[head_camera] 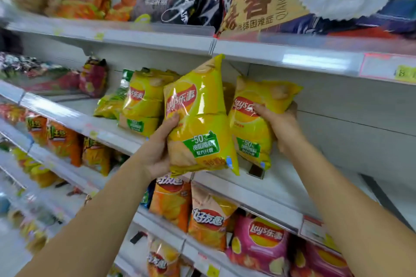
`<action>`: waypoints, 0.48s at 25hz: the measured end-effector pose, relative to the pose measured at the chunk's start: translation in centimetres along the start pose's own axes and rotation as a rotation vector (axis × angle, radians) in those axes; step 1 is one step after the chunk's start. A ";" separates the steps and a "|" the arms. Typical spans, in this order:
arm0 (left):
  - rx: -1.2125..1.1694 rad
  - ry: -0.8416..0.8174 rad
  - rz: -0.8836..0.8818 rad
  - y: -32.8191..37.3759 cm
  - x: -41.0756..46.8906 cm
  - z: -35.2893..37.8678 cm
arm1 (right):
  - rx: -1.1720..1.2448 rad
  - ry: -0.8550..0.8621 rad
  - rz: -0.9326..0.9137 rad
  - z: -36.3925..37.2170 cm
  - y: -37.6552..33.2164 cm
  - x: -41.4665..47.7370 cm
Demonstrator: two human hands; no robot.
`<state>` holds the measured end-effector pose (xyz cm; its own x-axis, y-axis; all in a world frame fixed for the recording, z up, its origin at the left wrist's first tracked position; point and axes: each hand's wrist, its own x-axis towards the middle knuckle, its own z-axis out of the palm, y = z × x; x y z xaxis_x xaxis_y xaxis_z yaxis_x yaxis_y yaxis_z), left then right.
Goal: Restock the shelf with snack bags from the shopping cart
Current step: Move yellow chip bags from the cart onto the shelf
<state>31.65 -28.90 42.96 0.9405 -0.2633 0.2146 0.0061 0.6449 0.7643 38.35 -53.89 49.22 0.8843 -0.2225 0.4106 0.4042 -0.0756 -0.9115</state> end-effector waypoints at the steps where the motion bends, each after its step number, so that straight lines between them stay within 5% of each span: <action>1: 0.023 0.018 0.007 0.2 -0.2 -0.7 | 0.015 -0.012 0.032 0.2 0.3 0.7; 12: 0.259 0.197 -0.159 -0.4 -3.7 -4.6 | -0.074 -0.025 -0.031 1.4 2.7 4.1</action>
<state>29.67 -24.93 39.04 0.9823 -0.1860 -0.0212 0.0949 0.3972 0.9128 43.41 -53.67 48.52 0.8773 -0.1950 0.4385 0.4143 -0.1535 -0.8971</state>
